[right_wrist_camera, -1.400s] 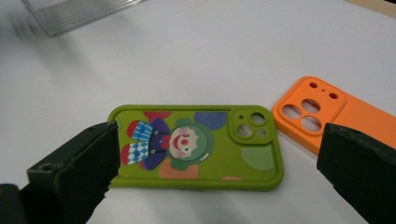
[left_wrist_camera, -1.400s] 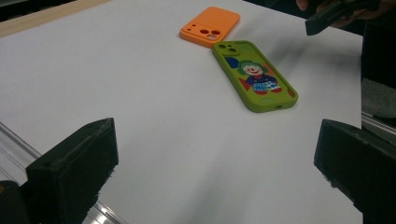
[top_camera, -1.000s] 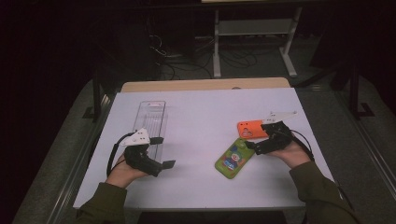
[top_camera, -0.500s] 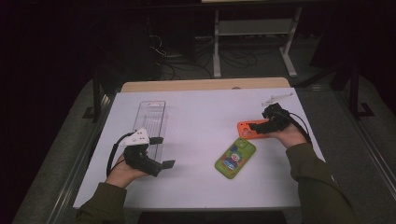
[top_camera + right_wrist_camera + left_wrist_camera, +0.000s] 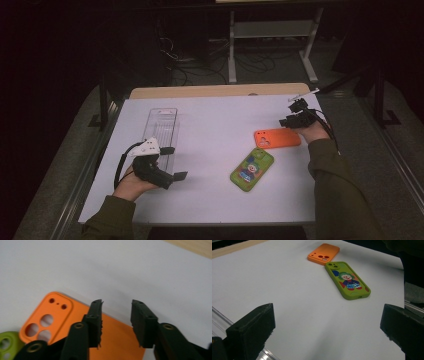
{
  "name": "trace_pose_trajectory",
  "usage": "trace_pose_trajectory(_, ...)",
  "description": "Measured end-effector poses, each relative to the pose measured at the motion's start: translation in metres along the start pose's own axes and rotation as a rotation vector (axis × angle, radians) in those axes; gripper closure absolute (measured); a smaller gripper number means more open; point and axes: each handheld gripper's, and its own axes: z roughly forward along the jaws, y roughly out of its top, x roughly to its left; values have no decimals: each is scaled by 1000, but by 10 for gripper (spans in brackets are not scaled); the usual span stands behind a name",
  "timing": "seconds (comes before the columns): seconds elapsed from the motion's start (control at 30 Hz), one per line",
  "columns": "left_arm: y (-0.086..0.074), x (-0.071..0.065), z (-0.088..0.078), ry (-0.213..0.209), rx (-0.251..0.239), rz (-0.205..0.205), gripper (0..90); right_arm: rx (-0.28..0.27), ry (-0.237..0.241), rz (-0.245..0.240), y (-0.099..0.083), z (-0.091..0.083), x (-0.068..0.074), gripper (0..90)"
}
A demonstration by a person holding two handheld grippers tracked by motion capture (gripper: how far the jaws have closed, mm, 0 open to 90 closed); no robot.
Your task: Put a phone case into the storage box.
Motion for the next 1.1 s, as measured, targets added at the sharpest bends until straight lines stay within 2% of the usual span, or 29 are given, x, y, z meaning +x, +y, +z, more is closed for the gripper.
trace_pose_trajectory(0.07,0,0,0,0,0,-1,0,4,-11,3,0,2,-3,675)
trace_pose_trajectory(0.13,0,0,0,-1,-1,-1,0,44,-28,28,0,9,-10,748)
trace_pose_trajectory(0.27,0,0,0,0,2,0,0,83,-52,37,-1,17,-17,857)
trace_pose_trajectory(0.37,0,1,0,2,3,2,0,107,-65,32,-2,24,-19,883)
trace_pose_trajectory(0.5,0,1,0,3,-1,3,0,119,-79,29,-1,29,-20,885)
trace_pose_trajectory(0.77,-1,1,0,4,1,2,0,154,-75,32,-2,33,-23,887)
trace_pose_trajectory(1.1,-1,1,0,4,6,10,0,176,-65,-15,-8,26,-25,889)
